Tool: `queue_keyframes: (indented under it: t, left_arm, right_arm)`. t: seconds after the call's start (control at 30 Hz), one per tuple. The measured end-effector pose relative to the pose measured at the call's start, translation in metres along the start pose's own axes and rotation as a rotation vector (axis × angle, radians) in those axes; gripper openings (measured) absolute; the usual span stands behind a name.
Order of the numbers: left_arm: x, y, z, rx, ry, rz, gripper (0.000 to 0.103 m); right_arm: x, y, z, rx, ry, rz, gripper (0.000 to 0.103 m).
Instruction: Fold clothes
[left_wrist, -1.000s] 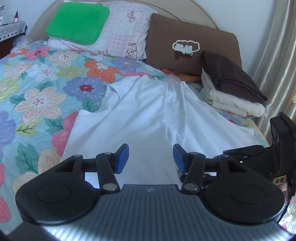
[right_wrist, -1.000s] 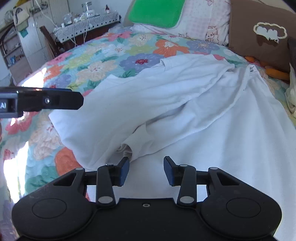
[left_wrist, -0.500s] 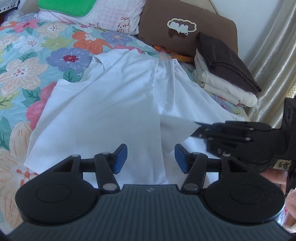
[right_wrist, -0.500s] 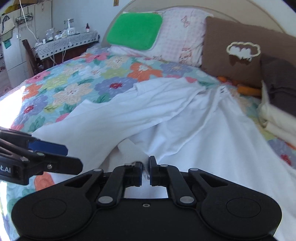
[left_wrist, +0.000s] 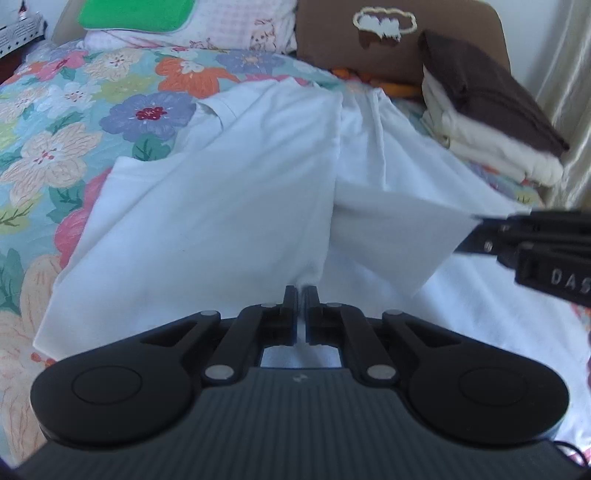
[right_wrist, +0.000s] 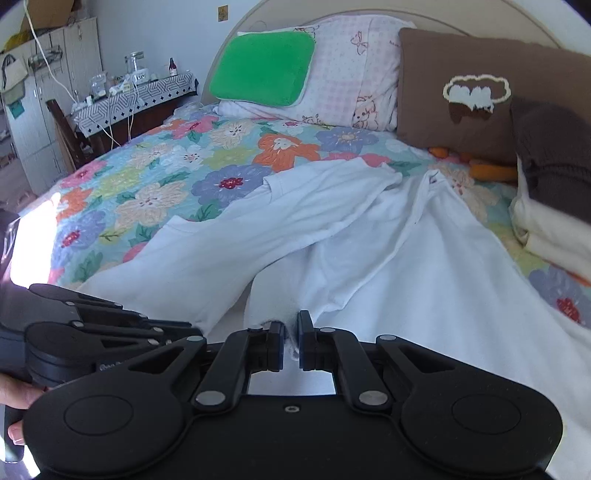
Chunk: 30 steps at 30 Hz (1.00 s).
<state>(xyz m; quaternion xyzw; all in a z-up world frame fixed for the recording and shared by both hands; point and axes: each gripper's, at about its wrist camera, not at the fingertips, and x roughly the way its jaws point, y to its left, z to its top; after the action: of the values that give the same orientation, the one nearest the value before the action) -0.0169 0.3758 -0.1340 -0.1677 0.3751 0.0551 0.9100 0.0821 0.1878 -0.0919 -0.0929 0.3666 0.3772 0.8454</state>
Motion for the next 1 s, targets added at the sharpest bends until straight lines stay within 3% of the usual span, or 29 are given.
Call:
queue_keyframes:
  t: [0.03,0.1,0.13,0.2,0.27,0.3,0.37,0.53,0.63,0.7,0.77,0.87,0.93,0.97,1.0]
  left_arm:
    - [-0.008,0.004,0.002,-0.026,-0.024,-0.005,0.003]
    - [-0.024,0.011,0.005,-0.066,-0.071,-0.015,0.003]
    - [-0.028,0.012,0.007,-0.071,-0.084,-0.015,0.003]
    - [-0.034,0.012,0.007,-0.066,-0.101,-0.017,0.003]
    - [-0.037,0.014,0.007,-0.073,-0.107,-0.021,0.003]
    - [-0.036,0.015,0.007,-0.082,-0.105,-0.024,0.003]
    - [-0.034,0.017,0.005,-0.107,-0.095,-0.035,0.003]
    - [-0.032,0.019,0.004,-0.125,-0.091,-0.045,0.003]
    - [-0.032,0.021,0.003,-0.137,-0.088,-0.054,0.003]
    - [-0.032,0.022,0.001,-0.141,-0.084,-0.058,0.003]
    - [-0.03,0.022,0.0,-0.119,-0.07,-0.047,0.003]
    - [-0.027,0.025,-0.003,-0.119,-0.059,-0.048,0.003]
    - [-0.025,0.029,-0.002,-0.142,-0.05,-0.068,0.003]
    - [-0.025,0.03,-0.002,-0.147,-0.047,-0.075,0.003]
    - [-0.025,0.031,-0.001,-0.151,-0.045,-0.08,0.003]
  right_arm:
    - [0.004,-0.005,-0.002,0.035,0.026,0.036,0.007]
    - [0.021,-0.011,-0.011,0.073,0.114,0.016,0.007]
    - [0.024,-0.007,-0.015,0.026,0.142,-0.015,0.008]
    - [0.03,0.002,-0.023,-0.066,0.198,-0.077,0.018]
    - [0.035,0.011,-0.031,-0.157,0.254,-0.131,0.019]
    - [0.029,0.016,-0.03,-0.182,0.28,-0.108,0.02]
    - [0.009,0.024,-0.024,-0.215,0.257,-0.107,0.026]
    - [-0.019,0.045,-0.011,-0.289,0.079,-0.055,0.026]
    - [0.005,0.052,-0.008,-0.332,0.112,-0.038,0.025]
    - [0.031,0.05,-0.009,-0.293,0.172,-0.038,0.026]
    - [0.056,0.042,-0.013,-0.216,0.243,-0.054,0.033]
    - [0.068,0.034,-0.02,-0.138,0.238,-0.062,0.038]
    - [0.068,0.036,-0.021,-0.163,0.231,-0.075,0.037]
    - [0.068,0.037,-0.021,-0.175,0.228,-0.082,0.029]
    - [0.068,0.038,-0.022,-0.188,0.225,-0.089,0.01]
